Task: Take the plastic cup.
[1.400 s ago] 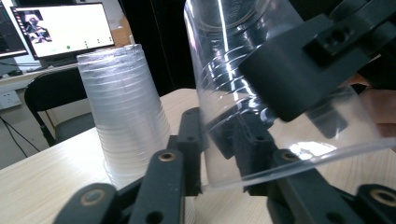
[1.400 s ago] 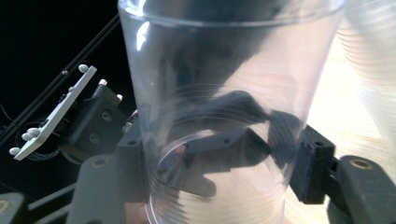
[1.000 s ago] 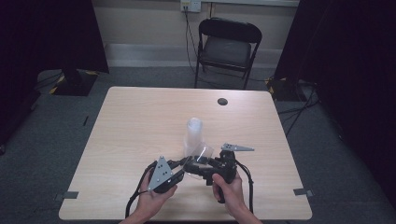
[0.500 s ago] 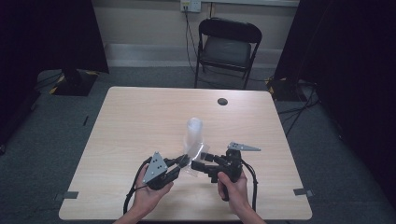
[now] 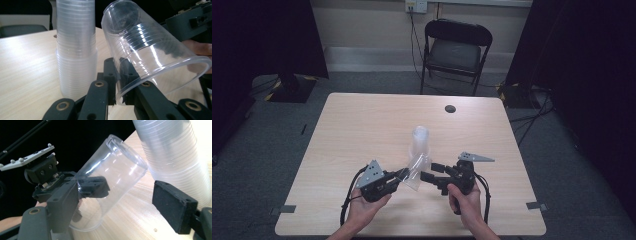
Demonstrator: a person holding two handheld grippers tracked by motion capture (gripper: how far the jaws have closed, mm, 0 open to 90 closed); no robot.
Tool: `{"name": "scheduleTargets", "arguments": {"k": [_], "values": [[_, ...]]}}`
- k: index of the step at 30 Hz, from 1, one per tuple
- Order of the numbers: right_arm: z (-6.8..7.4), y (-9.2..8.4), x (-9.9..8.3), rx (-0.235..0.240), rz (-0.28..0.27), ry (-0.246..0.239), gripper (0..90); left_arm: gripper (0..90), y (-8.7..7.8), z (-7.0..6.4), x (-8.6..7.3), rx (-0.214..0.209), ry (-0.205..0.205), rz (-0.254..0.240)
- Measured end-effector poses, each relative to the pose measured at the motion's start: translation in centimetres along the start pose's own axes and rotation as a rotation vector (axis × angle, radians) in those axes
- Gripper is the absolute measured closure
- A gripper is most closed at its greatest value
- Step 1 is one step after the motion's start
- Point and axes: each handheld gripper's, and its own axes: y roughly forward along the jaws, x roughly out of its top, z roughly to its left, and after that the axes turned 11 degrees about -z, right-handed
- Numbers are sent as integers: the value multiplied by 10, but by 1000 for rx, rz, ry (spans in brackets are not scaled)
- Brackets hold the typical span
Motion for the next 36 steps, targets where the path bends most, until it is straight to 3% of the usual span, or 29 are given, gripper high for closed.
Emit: {"name": "scheduleTargets", "arguments": {"k": [5,8,15,20,26,29,36], "values": [[0,-3,1,-7,11,-23,212,848,-2,2,2,-7,-28,48],[-2,-7,0,-28,29,-62,212,847,-1,4,4,-12,-9,76],[-4,-16,1,-46,35,-113,234,851,-2,6,7,-39,-65,133],[-1,-18,6,-74,56,-191,258,854,-1,5,10,-95,-119,209],[3,-20,12,-55,90,-244,257,860,-2,6,11,-106,-133,232],[7,-21,13,-65,91,-282,245,864,-2,6,13,-103,-148,260],[12,-19,11,-39,116,-341,202,870,-2,5,16,-127,-171,317]]}}
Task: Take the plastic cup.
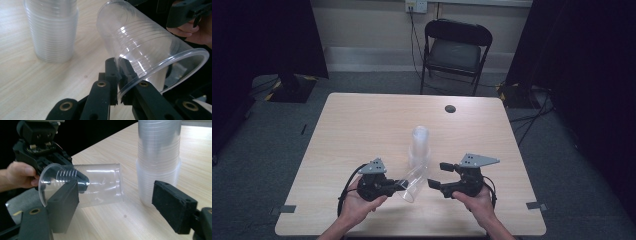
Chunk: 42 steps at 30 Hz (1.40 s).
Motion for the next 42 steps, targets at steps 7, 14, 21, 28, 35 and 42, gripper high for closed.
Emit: {"name": "scheduleTargets", "arguments": {"k": [7,14,21,28,35,42], "values": [[6,2,-1,40,22,-69,175,870,5,3,-3,-38,-22,71],[14,8,-5,96,75,-148,183,870,9,6,-5,-64,-60,133],[25,15,-10,116,128,-288,235,870,7,9,-3,-76,-96,149],[37,21,-13,133,170,-427,225,872,11,9,-3,-89,-116,193],[48,23,-18,140,214,-566,153,873,12,10,-2,-120,-141,200],[54,26,-26,153,244,-604,137,875,16,7,-5,-139,-169,197]]}}
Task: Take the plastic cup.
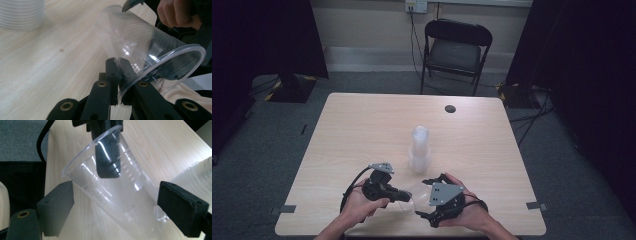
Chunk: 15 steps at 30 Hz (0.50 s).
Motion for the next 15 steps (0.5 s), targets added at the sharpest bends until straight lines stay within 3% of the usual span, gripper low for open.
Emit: {"name": "scheduleTargets", "arguments": {"k": [2,8,15], "values": [[2,2,0,-9,4,-19,139,875,0,1,0,-10,-1,6],[3,8,2,-2,20,-25,136,874,1,2,1,-1,-21,12],[3,15,2,5,29,-31,148,873,1,3,1,-18,-44,5]]}}
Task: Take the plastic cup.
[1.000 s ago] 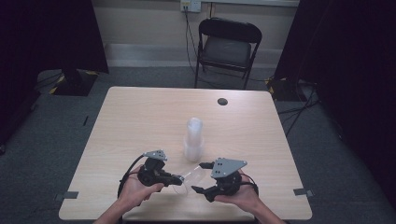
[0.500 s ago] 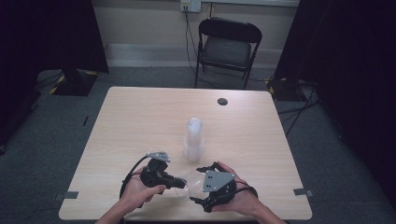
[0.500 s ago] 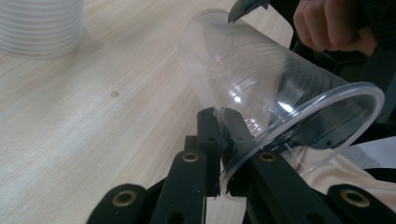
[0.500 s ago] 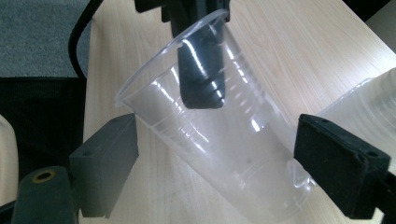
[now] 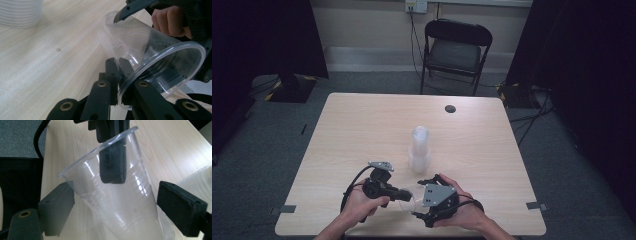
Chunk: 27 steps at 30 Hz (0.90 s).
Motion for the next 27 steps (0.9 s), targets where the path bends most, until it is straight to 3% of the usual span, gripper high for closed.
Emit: {"name": "scheduleTargets", "arguments": {"k": [11,13,15,17,22,27], "values": [[-1,6,0,-1,3,18,210,868,-3,2,0,20,-21,-34],[-1,7,0,4,8,19,275,870,-5,3,1,7,-40,-64],[-1,9,-1,17,16,30,277,884,-8,3,3,-12,-49,-87],[0,10,-1,7,18,27,277,884,-9,2,4,19,-50,-80],[-1,13,2,5,19,28,272,896,-4,0,2,28,-28,-56],[0,17,7,12,20,7,265,898,-1,0,3,44,-43,-36]]}}
